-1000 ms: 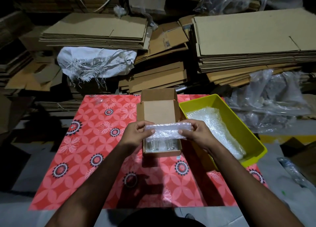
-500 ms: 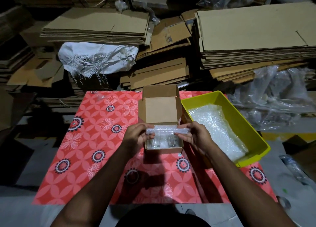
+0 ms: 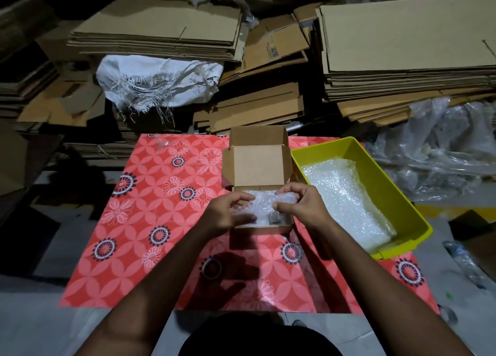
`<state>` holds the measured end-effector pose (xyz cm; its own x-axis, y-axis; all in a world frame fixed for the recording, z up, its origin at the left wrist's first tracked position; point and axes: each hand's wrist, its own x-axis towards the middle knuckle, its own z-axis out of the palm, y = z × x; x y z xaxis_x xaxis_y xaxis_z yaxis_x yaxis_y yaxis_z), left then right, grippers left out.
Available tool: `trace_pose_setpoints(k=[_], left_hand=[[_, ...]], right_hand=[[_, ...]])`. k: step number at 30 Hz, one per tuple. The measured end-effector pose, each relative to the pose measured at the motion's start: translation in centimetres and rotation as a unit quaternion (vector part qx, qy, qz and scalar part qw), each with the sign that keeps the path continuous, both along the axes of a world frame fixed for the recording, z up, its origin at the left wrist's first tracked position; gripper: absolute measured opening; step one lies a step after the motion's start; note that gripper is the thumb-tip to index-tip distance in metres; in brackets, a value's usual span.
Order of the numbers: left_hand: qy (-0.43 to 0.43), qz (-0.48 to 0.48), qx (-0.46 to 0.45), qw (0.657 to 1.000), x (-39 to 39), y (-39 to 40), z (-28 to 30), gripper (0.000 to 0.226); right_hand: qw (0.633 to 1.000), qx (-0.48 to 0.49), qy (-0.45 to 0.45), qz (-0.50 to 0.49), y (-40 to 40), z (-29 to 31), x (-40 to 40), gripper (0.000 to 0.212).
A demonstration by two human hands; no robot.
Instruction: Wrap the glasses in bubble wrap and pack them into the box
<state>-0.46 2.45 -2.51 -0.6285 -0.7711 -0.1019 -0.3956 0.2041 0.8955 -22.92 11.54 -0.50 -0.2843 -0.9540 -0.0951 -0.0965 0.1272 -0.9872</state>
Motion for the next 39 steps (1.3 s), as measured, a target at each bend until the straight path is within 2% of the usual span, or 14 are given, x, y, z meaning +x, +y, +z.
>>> trace_pose_setpoints(k=[2, 5, 8, 11, 13, 15, 17, 21, 24, 28, 30, 32, 36, 39], left_hand=[[0.014, 0.001, -0.016, 1.000, -0.4, -0.1, 0.4, 0.034], [0.066, 0.017, 0.020, 0.997, -0.8, 0.3, 0.3, 0.014], [0.090, 0.052, 0.081, 0.991, -1.3, 0.8, -0.1, 0.015], [0.107, 0.056, 0.130, 0.984, -1.7, 1.4, -0.7, 0.017], [0.121, 0.072, 0.160, 0.977, -2.0, 1.7, -1.2, 0.019], [0.122, 0.112, 0.178, 0.970, -2.0, 1.9, -1.5, 0.012], [0.121, 0.151, 0.182, 0.964, -1.8, 2.0, -2.0, 0.007], [0.111, 0.238, 0.214, 0.941, -1.2, 1.8, -3.1, 0.015], [0.108, 0.258, 0.243, 0.929, -0.9, 1.6, -4.0, 0.013], [0.117, 0.260, 0.247, 0.926, -0.2, 1.9, -4.1, 0.017], [0.108, 0.246, 0.225, 0.937, 0.2, 1.9, -4.3, 0.018], [0.092, 0.235, 0.203, 0.946, 0.5, 1.7, -4.9, 0.022], [0.065, 0.245, 0.153, 0.955, 0.8, 1.8, -5.5, 0.042], [0.035, 0.263, 0.103, 0.959, 0.3, 1.6, -6.0, 0.037]], right_hand=[[1.000, -0.014, 0.007, 0.003, -0.3, 0.5, 0.3, 0.023], [0.999, -0.018, -0.036, 0.017, -0.4, 1.0, 1.1, 0.018], [1.000, -0.004, -0.010, 0.013, -0.9, 0.3, 1.3, 0.040], [0.996, -0.024, 0.085, -0.026, -1.3, -0.7, 1.2, 0.022], [0.982, -0.038, 0.178, -0.054, -1.3, -1.5, 1.6, 0.021], [0.968, -0.075, 0.232, -0.054, -1.0, -2.1, 2.2, 0.018], [0.953, -0.124, 0.276, -0.023, -0.8, -2.4, 2.6, 0.023], [0.932, -0.157, 0.316, 0.079, -0.5, -2.6, 4.0, 0.036], [0.937, -0.136, 0.303, 0.105, -0.6, -3.3, 4.7, 0.039], [0.958, -0.086, 0.262, 0.078, -0.9, -4.0, 5.1, 0.039], [0.956, -0.072, 0.277, 0.066, -1.1, -4.3, 5.3, 0.033], [0.955, -0.059, 0.289, 0.038, -1.7, -4.1, 5.3, 0.008], [0.966, 0.043, 0.251, -0.047, -4.6, -5.1, 4.7, 0.015], [0.961, 0.072, 0.260, -0.052, -7.0, -5.6, 5.1, 0.008]])
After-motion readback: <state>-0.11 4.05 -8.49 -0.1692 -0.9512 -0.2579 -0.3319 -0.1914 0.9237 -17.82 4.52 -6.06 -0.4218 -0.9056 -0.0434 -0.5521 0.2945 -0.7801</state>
